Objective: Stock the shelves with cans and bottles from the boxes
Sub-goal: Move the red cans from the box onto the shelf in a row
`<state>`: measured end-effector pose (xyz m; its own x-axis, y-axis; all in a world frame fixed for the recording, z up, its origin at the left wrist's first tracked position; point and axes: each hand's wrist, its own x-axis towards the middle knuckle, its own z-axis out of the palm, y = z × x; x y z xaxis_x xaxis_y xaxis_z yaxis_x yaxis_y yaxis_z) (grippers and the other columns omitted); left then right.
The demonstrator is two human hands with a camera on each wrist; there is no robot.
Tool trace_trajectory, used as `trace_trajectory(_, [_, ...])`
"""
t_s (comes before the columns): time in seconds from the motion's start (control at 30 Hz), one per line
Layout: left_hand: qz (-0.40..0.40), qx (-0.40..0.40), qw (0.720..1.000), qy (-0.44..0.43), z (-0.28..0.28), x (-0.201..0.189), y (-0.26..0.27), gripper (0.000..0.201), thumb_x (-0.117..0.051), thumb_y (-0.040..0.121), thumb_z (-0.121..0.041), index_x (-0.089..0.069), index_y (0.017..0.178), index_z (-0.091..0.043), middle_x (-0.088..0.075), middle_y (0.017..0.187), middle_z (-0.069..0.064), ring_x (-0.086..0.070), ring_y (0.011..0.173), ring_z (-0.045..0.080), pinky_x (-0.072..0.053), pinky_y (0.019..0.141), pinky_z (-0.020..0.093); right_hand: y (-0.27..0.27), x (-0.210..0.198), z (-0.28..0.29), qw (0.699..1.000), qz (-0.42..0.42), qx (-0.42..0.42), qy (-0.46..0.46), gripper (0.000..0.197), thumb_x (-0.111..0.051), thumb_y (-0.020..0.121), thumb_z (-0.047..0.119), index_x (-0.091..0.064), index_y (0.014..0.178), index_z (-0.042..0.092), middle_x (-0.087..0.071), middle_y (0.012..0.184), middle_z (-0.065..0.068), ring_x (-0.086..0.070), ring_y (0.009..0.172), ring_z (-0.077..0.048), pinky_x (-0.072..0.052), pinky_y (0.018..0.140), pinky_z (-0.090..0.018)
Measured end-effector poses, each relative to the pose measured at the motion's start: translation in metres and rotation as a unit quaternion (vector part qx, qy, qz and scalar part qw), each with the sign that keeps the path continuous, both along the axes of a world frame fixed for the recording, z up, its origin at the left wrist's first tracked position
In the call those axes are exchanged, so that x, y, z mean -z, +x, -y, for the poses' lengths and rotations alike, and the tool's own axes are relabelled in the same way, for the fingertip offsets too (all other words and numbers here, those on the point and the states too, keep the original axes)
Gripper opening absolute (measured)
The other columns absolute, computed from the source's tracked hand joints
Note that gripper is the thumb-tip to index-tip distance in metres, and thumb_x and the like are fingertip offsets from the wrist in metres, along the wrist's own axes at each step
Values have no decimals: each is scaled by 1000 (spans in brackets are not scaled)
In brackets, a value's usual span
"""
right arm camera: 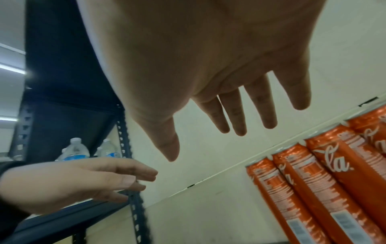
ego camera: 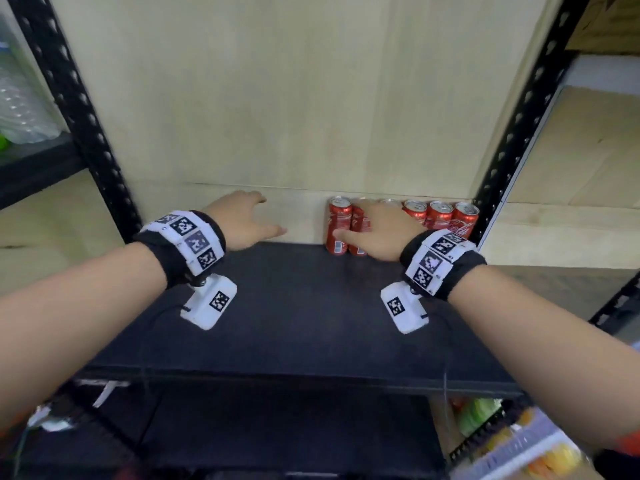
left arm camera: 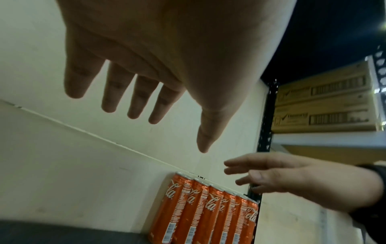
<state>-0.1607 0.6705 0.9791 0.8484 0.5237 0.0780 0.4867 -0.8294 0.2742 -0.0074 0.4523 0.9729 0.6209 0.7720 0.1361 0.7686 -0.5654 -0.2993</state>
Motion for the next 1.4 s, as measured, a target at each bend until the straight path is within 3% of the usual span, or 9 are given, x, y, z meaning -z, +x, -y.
trace_trajectory(0.13, [0,-12,1000,-26,-5,18,-67,87,-59,86,-68,-37,153,-19,-39,158,8,-38,143,27,-30,116,36,-47,14,13,999,-6,-21,-27,82,-53,93,64,-30,158,19,-43,156,-4,-42,141,-23,-34,110,-32])
trace_trajectory(0.23, [5,-7,1000,-13,-6,37,-121,86,-57,87,-68,-35,155,-20,-39,158,6,-37,144,24,-29,116,35,-80,35,20,999,4,-28,-25,90,-50,92,69,-23,160,17,-38,160,-2,-38,145,-20,-31,116,-34])
trace_trajectory(0.47, [5,4,999,-39,-13,92,-233,94,-55,81,-76,-28,157,-28,-30,161,4,-34,146,20,-29,120,37,-171,84,37,999,22,-15,-37,92,-47,90,72,-23,160,16,-32,163,-1,-30,149,-21,-28,121,-39])
trace_trajectory(0.73, [-54,44,993,-93,1,152,-329,87,-61,83,-69,-35,154,-26,-42,152,2,-44,138,24,-37,115,42,-280,147,65,991,-65,28,-110,94,-47,86,77,-27,158,20,-39,159,-5,-39,144,-25,-34,118,-40])
trace_trajectory(0.9, [-136,62,978,-146,21,206,-368,85,-62,85,-66,-33,156,-27,-41,153,4,-46,136,24,-40,112,38,-325,193,88,977,-131,41,-164,89,-51,88,73,-30,157,20,-42,156,-7,-43,140,-25,-37,115,-38])
trace_trajectory(1.03, [-203,57,960,-186,44,256,-388,86,-64,87,-63,-31,156,-23,-33,156,3,-42,140,22,-38,113,36,-352,236,108,954,-200,68,-214,92,-49,88,75,-24,159,22,-43,155,-9,-47,136,-28,-41,110,-37])
trace_trajectory(1.17, [-270,50,935,-225,69,310,-401,90,-60,78,-73,-39,153,-26,-45,152,5,-51,132,23,-42,109,35,-371,280,129,918,-278,85,-269,91,-47,89,76,-23,159,23,-49,151,-10,-53,131,-28,-42,107,-37])
trace_trajectory(1.3, [-363,35,899,-244,98,356,-405,76,-62,84,-63,-48,144,-20,-53,144,11,-53,129,29,-44,106,38,-381,325,154,876,-348,93,-322,84,-50,94,67,-25,158,19,-50,150,-9,-53,131,-27,-41,106,-35])
trace_trajectory(1.4, [-422,28,865,-270,122,388,-405,66,-59,86,-62,-54,135,-18,-60,136,10,-58,120,28,-48,101,39,-381,365,175,849,-384,98,-351,91,-51,89,73,-22,159,23,-45,155,-9,-51,134,-28,-42,107,-34])
